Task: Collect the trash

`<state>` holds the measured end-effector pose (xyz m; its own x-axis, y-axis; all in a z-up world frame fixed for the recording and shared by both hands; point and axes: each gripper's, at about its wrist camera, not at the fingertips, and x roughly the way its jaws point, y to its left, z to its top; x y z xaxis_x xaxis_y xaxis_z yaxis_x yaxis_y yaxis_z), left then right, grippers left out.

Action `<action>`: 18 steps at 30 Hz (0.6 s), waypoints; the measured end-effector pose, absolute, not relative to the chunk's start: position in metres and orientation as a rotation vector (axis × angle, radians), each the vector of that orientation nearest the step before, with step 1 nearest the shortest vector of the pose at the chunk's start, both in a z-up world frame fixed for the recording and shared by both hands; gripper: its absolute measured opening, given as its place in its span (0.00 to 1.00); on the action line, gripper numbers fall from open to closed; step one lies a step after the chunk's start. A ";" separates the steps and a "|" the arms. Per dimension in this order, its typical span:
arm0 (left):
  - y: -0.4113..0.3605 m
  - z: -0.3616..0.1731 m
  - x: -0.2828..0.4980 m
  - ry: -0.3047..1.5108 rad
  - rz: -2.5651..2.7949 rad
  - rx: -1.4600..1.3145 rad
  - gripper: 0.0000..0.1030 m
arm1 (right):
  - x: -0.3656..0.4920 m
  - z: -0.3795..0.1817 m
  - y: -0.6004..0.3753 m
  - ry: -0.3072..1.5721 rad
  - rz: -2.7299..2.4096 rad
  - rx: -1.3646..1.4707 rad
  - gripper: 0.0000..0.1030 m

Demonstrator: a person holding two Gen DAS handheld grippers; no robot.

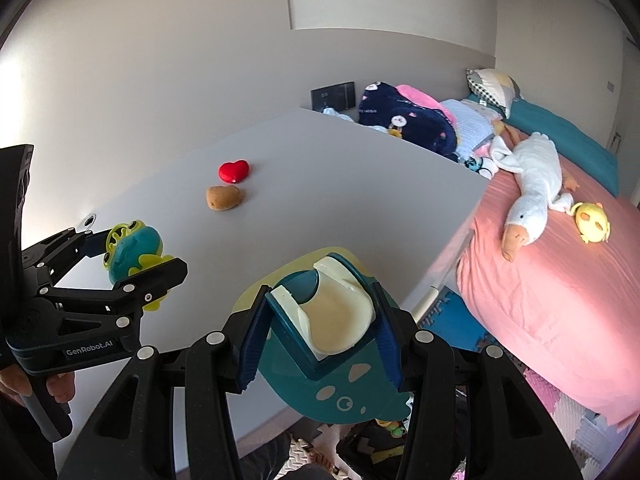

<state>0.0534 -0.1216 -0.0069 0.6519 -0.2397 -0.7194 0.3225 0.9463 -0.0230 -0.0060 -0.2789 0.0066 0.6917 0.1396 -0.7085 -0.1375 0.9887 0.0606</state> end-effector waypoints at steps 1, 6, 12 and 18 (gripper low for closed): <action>-0.125 -0.006 0.053 0.799 -0.325 0.113 0.77 | -0.008 0.007 -0.281 0.792 0.151 0.004 0.48; -0.138 -0.005 0.047 0.796 -0.348 0.125 0.77 | -0.017 0.007 -0.295 0.787 0.132 0.014 0.48; -0.153 -0.005 0.039 0.796 -0.374 0.141 0.77 | -0.027 0.006 -0.310 0.786 0.106 0.030 0.48; -0.171 -0.006 0.034 0.797 -0.406 0.160 0.77 | -0.037 0.005 -0.328 0.782 0.072 0.048 0.48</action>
